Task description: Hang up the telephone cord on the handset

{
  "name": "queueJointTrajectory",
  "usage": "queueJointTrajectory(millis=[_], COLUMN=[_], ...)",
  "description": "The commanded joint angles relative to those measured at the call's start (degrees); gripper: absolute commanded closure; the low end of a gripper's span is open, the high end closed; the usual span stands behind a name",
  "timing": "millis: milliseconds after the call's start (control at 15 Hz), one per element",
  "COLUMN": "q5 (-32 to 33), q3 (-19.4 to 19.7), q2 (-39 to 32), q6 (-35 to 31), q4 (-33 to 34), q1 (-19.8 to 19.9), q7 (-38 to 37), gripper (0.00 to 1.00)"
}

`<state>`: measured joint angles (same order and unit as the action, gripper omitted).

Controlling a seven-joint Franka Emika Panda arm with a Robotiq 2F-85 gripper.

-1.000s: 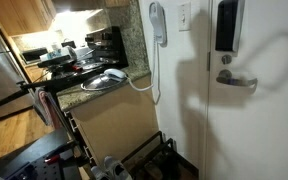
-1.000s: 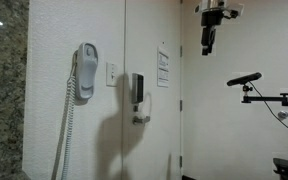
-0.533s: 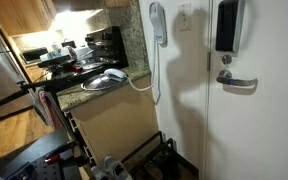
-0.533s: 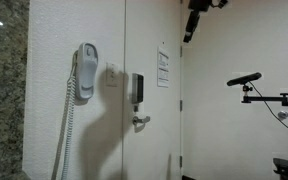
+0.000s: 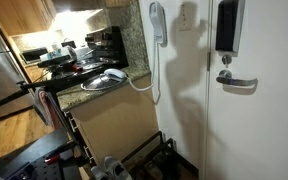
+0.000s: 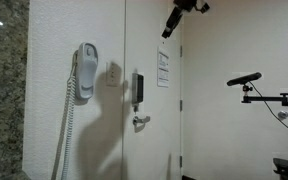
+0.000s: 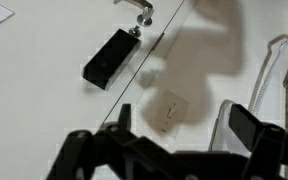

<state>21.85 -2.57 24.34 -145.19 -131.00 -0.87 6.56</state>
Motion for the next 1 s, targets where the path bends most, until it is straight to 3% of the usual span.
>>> queueJointTrajectory(millis=[0, 533, 933], q5=[-0.43, -0.46, 0.37], q3=[-0.52, -0.55, -3.56], q2=[-0.99, -1.57, -10.77], q6=[0.05, 0.05, 2.56], q4=[0.16, 0.15, 6.09], q1=[0.15, 0.13, -2.5], q7=[1.34, 1.42, 5.25], gripper=[0.0, 0.0, 0.0])
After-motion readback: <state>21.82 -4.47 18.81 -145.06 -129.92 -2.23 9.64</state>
